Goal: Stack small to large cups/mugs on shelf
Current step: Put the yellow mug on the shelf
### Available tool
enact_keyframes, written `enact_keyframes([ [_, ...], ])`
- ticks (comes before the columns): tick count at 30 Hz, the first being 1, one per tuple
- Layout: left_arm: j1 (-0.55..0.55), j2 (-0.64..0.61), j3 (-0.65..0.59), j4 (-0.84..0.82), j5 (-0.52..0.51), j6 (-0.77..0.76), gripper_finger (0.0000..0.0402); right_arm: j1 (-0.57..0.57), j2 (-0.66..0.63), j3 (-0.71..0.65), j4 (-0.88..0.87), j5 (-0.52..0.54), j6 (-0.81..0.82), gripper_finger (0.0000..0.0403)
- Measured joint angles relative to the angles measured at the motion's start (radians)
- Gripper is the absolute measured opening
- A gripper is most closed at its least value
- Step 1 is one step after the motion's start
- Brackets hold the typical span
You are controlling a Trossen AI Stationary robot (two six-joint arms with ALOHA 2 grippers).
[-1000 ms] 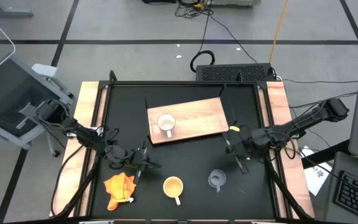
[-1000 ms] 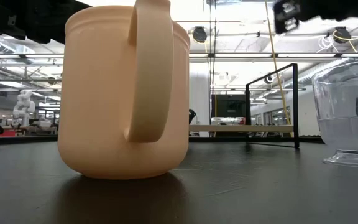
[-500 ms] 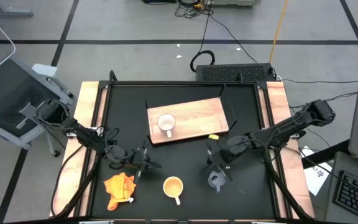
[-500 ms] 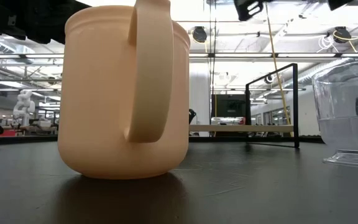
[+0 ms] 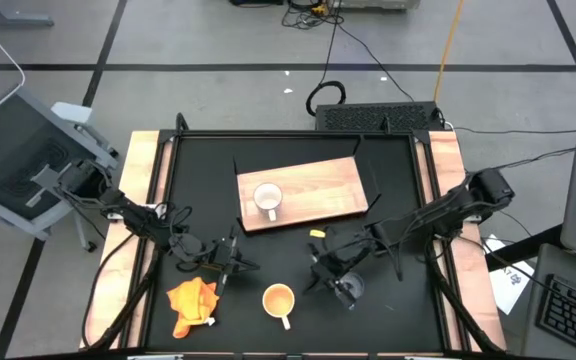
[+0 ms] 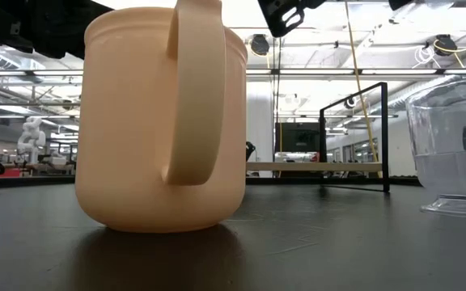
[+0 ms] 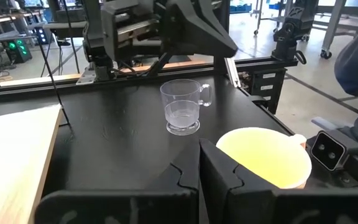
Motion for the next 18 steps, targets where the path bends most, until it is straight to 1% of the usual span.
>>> enact_keyframes([
  [13,0.0,0.0,0.0,-0.011,0.0,-0.016,0.0008,0.0,0.003,0.004,-0.005,0.0,-0.047,0.0],
  [18,0.0,0.0,0.0,-0.01,0.0,-0.036,0.0008,0.001,-0.032,0.002,-0.006,0.001,-0.086,0.0],
])
